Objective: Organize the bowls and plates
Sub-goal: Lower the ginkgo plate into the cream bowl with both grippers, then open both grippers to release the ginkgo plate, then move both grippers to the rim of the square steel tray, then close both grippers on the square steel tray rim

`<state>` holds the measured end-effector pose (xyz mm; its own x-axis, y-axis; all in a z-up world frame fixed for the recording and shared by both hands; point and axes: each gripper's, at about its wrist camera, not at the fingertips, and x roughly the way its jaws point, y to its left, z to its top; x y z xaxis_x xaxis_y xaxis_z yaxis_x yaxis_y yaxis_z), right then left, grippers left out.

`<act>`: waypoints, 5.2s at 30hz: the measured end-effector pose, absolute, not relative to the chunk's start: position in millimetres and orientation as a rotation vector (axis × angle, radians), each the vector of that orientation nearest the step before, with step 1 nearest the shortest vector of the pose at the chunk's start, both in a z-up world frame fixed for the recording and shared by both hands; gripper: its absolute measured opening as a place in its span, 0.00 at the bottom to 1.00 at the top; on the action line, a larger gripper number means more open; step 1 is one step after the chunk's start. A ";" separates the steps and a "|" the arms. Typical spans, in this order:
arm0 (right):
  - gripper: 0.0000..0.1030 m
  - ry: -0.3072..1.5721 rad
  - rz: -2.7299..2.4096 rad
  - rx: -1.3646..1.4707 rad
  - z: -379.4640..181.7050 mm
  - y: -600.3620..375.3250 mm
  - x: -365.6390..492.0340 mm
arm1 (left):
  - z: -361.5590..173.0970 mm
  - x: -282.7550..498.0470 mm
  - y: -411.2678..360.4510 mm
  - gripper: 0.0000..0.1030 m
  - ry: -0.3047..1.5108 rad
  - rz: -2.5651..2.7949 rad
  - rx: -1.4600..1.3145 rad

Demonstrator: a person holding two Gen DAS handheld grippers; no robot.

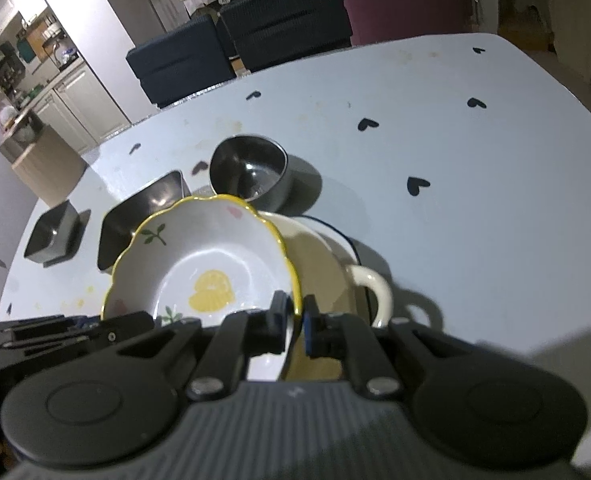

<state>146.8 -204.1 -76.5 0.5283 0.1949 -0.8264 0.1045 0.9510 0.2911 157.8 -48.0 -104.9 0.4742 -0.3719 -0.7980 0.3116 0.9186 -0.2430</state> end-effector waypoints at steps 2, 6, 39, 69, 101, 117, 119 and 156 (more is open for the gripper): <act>0.10 1.034 0.053 0.317 -79.1 -202.3 147.3 | -106.1 157.4 -49.1 0.11 0.998 -0.420 -0.054; 0.10 1.059 0.047 0.305 -81.8 -202.0 146.0 | -108.9 157.6 -51.4 0.11 1.006 -0.422 -0.026; 0.11 1.103 -0.016 0.278 -91.0 -203.1 145.0 | -115.6 163.4 -50.4 0.11 1.034 -0.429 -0.041; 0.26 1.152 -0.004 0.438 -84.6 -223.7 145.7 | -116.2 165.1 -51.8 0.13 1.020 -0.466 -0.010; 0.99 0.898 0.049 0.249 -44.6 -224.4 126.8 | -73.7 155.7 -31.9 0.98 0.895 -0.421 -0.053; 0.99 0.778 0.182 0.272 -21.4 -187.1 187.6 | -50.7 187.6 40.0 1.00 0.816 -0.212 -0.199; 0.98 0.786 0.238 0.313 -22.9 -179.5 203.2 | -53.2 192.7 47.4 1.00 0.826 -0.194 -0.223; 0.10 1.081 0.329 0.133 -100.8 -96.7 311.9 | -133.5 268.8 73.2 0.14 1.061 -0.124 -0.348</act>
<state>311.9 -96.7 -100.8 0.4271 0.3271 -0.8430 -0.1980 0.9435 0.2657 268.8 73.2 -133.5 0.4873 -0.2654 -0.8320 -0.0664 0.9387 -0.3383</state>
